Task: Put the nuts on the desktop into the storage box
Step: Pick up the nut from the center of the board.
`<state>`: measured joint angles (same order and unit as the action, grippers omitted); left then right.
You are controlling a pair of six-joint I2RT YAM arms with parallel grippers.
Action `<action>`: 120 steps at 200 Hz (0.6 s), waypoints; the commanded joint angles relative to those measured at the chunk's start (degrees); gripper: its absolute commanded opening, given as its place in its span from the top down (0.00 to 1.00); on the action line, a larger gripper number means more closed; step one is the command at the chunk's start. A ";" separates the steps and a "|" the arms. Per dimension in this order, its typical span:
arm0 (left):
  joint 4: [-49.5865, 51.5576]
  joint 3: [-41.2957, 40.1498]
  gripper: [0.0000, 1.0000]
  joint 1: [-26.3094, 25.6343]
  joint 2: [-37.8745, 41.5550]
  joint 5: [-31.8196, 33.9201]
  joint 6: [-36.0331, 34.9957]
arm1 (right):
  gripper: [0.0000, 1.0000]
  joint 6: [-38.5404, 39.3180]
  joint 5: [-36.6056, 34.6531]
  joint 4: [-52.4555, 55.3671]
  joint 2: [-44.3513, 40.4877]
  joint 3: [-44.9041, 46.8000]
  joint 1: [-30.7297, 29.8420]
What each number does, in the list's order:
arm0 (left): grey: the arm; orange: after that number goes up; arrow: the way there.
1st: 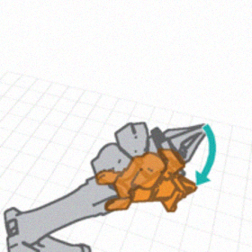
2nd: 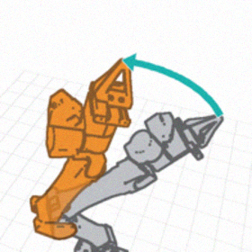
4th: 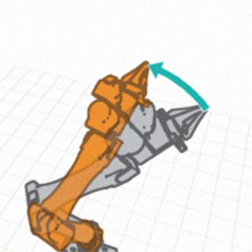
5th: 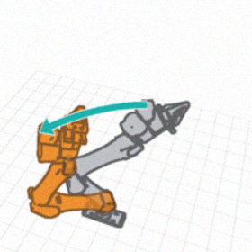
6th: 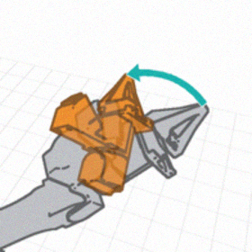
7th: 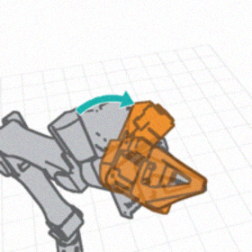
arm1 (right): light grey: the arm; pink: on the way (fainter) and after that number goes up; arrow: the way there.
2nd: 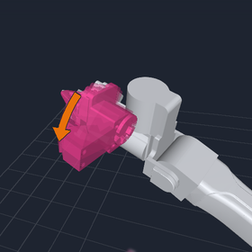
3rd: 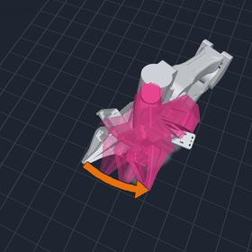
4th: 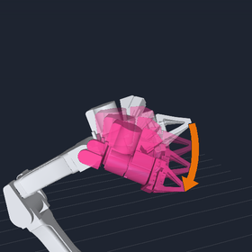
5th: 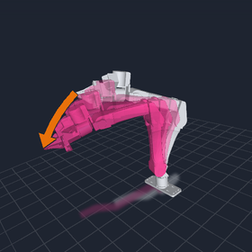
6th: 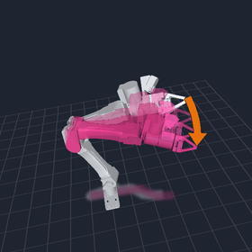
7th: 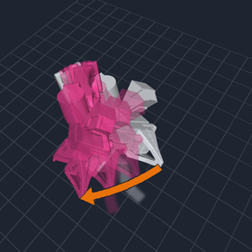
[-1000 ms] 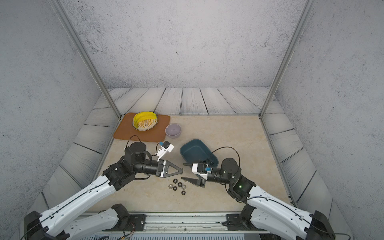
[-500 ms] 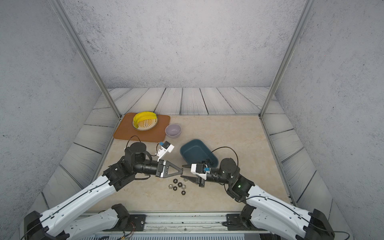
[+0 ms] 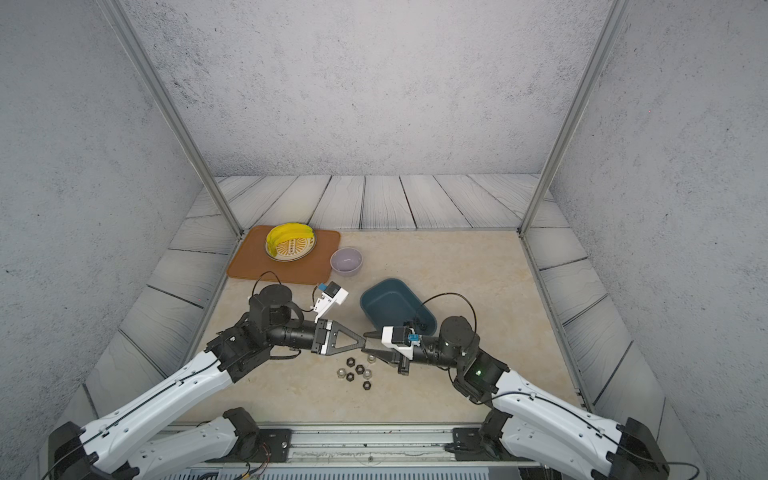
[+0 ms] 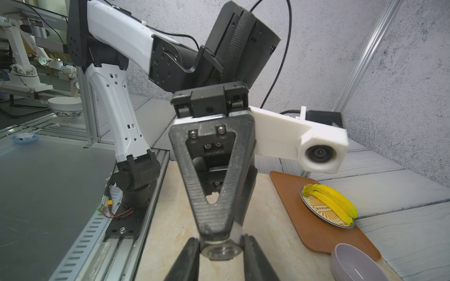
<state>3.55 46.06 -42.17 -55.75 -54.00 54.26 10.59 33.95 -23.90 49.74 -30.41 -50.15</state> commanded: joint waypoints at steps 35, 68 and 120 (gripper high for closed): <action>-1.09 -0.79 0.83 0.06 0.48 -1.01 -0.38 | 0.57 -1.82 -0.43 -2.84 0.63 -1.82 -0.34; -1.75 -0.69 0.83 0.03 0.31 -1.20 -0.11 | 0.63 -1.39 -0.28 -2.49 0.80 -2.08 -0.33; -2.09 -1.17 0.83 0.06 0.43 -1.20 0.28 | 0.77 -2.09 0.26 -2.33 0.90 -2.25 -0.44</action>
<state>3.03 45.67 -42.11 -55.75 -54.24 54.28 8.71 34.20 -24.93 50.43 -30.57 -50.35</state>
